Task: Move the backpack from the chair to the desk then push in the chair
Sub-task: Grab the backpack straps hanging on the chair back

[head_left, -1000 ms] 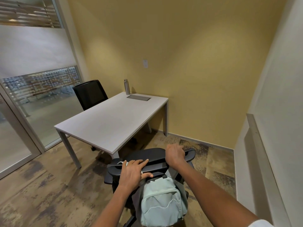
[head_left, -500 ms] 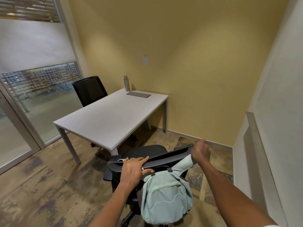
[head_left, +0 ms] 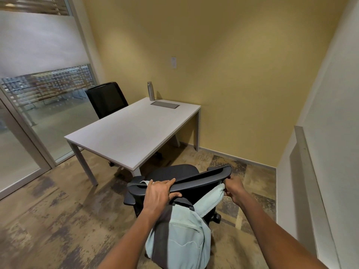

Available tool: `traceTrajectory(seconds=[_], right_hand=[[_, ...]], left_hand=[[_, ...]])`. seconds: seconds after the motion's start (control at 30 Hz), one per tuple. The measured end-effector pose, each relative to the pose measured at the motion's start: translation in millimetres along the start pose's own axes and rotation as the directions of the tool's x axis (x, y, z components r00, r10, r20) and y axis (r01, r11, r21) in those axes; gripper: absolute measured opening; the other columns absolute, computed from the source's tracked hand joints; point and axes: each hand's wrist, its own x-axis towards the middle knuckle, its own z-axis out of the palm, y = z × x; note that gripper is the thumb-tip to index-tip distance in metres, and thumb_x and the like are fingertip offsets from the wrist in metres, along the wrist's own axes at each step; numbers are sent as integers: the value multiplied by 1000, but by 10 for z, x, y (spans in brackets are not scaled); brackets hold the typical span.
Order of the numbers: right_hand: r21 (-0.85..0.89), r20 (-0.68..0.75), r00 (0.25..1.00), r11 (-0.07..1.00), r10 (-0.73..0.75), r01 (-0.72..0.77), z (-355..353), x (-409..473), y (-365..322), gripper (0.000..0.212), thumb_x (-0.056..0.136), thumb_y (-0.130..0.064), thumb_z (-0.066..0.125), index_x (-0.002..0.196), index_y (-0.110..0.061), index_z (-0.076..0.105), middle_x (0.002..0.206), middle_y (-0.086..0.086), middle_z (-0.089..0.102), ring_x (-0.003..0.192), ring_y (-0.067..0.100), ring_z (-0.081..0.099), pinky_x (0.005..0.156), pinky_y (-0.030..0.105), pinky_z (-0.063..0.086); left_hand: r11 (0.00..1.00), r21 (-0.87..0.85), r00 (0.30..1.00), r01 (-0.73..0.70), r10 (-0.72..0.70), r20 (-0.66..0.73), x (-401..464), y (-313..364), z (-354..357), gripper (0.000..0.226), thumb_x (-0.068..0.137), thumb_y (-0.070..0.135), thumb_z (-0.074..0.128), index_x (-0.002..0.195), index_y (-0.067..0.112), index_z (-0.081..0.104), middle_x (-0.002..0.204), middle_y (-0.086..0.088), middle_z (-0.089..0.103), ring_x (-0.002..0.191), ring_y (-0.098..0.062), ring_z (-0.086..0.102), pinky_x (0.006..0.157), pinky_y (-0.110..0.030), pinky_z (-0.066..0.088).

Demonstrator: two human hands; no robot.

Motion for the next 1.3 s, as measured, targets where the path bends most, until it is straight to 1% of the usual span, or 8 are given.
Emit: traceTrajectory(seconds=[0.2,0.37,0.53,0.77,0.87,1.0,1.1,1.3], right_hand=[[31,157,988,999,-18,13,334,-245,82,19,95,2,48,108,-2,61,86,12,66,65,21,58,50,28,44],[-134,370,929,988,-20,75,736,-404,229,19,89,-15,67,102,-5,75,106,12,75,100,25,69,89,39,54],[-307,571,814,893,-103,328,874,-552,298,14,78,-26,77,79,-12,82,83,11,77,75,14,61,71,31,47],[-414,505,835,788,-217,455,948,-677,288,34,71,-45,77,60,-23,53,60,-8,52,57,7,48,56,26,36],[-449,480,817,710,-320,542,999,-745,261,39,77,-28,77,56,-22,44,57,-6,45,55,7,41,53,27,32],[-422,439,822,725,-363,545,1052,-874,182,38,77,-13,73,58,-19,41,57,-2,40,56,10,35,55,32,29],[-400,431,818,732,-380,551,1074,-992,71,39,75,-7,72,56,-19,40,55,-4,40,56,10,35,55,31,29],[-412,395,835,738,-384,534,1122,-1188,-133,39,74,-6,72,55,-20,41,52,-6,42,49,6,35,42,20,27]], left_hand=[[1000,12,999,13,-13,32,-11,34,-27,82,77,79,40,147,34,40,138,4,60,124,-19,57,115,-43,30],[999,37,1000,1,-2,27,-51,30,-33,82,78,78,38,147,33,40,137,4,61,122,-19,58,113,-42,32],[999,31,999,-7,6,38,-25,-4,-40,74,85,72,44,147,31,39,137,2,61,123,-19,57,113,-41,31],[999,39,999,-35,35,7,-35,-96,-2,79,79,75,46,144,30,44,133,1,64,120,-20,60,109,-43,37],[998,49,999,-45,44,13,-25,-117,11,83,79,77,43,145,27,43,134,-1,63,122,-22,59,110,-45,37],[997,25,994,-75,73,76,10,-200,-28,89,80,81,42,148,25,37,143,-2,55,129,-27,50,114,-49,29],[983,139,983,-119,97,156,54,-388,-144,98,76,89,32,151,25,30,143,-7,53,132,-30,46,116,-55,21],[971,205,977,-126,86,196,30,-806,-419,128,53,105,1,137,23,52,128,-6,64,125,-28,49,107,-55,27]])
